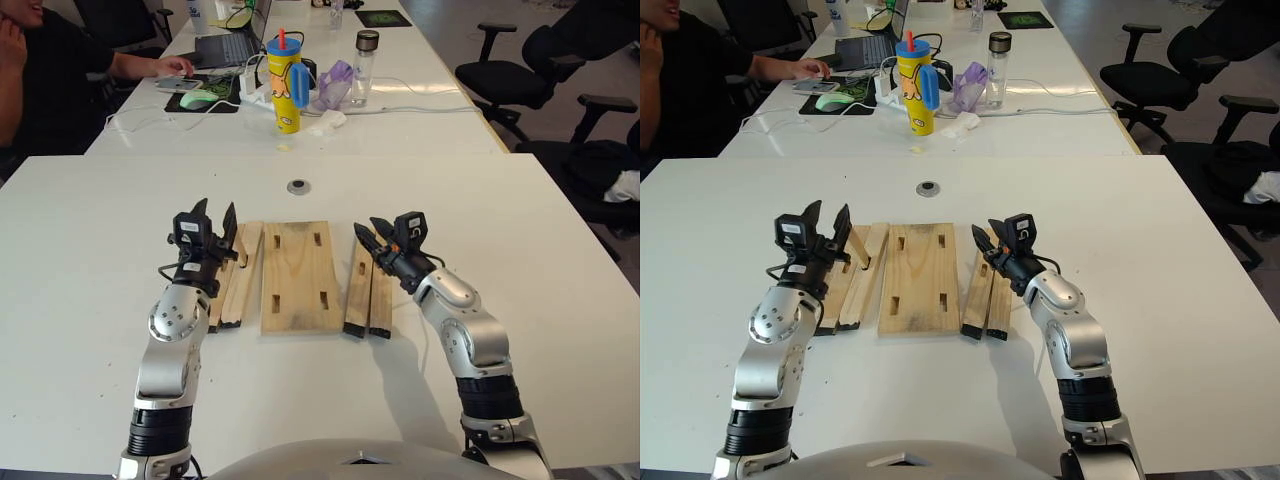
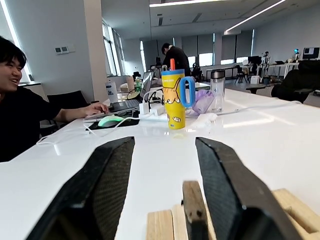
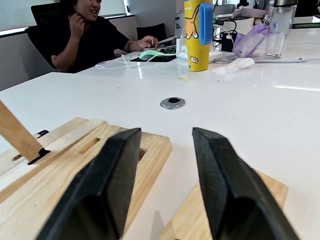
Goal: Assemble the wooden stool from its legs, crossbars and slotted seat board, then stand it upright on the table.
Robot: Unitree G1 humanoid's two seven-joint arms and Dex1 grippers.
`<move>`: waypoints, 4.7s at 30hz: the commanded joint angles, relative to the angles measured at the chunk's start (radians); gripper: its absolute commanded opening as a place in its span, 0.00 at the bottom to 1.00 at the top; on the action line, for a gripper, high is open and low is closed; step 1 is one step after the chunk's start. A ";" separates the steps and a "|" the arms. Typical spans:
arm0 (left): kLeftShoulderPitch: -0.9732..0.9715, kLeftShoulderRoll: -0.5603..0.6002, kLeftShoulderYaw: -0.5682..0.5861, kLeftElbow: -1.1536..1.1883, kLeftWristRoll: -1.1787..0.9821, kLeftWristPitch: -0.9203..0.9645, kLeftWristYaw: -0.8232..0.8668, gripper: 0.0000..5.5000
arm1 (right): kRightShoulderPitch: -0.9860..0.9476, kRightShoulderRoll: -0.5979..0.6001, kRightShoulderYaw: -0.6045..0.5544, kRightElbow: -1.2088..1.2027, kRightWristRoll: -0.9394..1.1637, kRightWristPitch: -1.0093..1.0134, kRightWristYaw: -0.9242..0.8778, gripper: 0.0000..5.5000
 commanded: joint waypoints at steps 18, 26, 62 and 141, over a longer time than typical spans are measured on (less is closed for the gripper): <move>-0.425 0.027 0.053 0.118 -0.086 0.231 -0.045 0.41 | -0.029 0.040 0.024 0.060 -0.032 -0.062 -0.013 0.34; -0.409 0.009 0.006 0.150 -0.075 0.288 -0.046 0.41 | -0.035 0.042 0.023 0.065 -0.044 -0.072 -0.008 0.34; -0.243 0.013 -0.038 0.292 0.015 0.394 0.005 0.41 | -0.030 0.065 0.042 0.077 -0.045 -0.080 -0.013 0.34; -0.440 0.018 0.211 0.037 -0.450 0.574 -0.240 0.08 | -0.206 -0.077 -0.241 0.222 0.362 0.018 0.324 0.60</move>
